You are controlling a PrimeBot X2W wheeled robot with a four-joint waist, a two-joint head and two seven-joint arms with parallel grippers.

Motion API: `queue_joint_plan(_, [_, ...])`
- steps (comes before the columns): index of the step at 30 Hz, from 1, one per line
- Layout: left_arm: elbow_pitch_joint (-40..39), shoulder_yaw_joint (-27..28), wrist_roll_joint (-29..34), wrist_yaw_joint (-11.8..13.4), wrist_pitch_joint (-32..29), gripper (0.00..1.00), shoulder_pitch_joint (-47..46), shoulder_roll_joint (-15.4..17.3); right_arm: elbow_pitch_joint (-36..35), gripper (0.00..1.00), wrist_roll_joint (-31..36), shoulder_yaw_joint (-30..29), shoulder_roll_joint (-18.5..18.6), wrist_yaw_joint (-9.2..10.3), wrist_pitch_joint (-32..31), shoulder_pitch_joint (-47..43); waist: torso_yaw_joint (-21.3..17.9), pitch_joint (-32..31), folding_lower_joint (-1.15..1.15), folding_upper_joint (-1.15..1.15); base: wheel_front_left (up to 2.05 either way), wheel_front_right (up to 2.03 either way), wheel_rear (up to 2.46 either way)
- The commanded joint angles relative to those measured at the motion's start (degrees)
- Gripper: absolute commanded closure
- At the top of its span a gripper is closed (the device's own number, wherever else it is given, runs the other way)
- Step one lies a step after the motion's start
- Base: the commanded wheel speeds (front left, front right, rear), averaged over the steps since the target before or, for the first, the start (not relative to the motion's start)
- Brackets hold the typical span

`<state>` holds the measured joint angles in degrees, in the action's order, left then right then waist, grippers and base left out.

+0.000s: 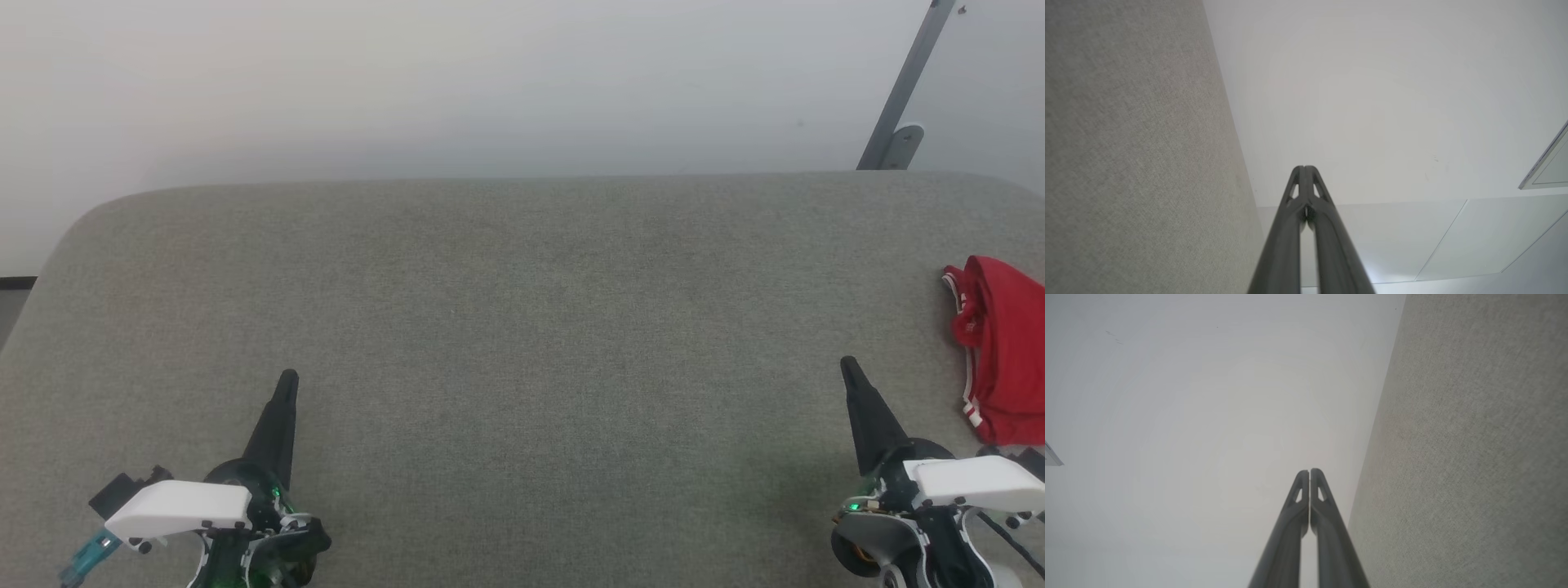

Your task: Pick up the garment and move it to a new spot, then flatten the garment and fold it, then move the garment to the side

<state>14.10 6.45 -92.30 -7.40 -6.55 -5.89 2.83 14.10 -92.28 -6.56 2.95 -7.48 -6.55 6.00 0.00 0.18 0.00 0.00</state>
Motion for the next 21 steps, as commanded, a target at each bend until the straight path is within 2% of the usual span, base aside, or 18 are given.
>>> queue_joint_plan(1, [-0.2,0.2,-0.2,-0.2,-0.2,1.0,-0.7,-0.1,-0.2,1.0,-0.2,0.0,-0.2,-0.02,-0.2,0.4,0.0,0.0,0.0,0.0,0.0,0.0,0.0])
queue_joint_plan(21, [-0.2,0.2,-0.2,-0.2,-0.2,1.0,-0.7,-0.1,-0.2,1.0,-0.2,0.0,-0.2,-0.02,-0.2,0.4,0.0,0.0,0.0,0.0,0.0,0.0,0.0])
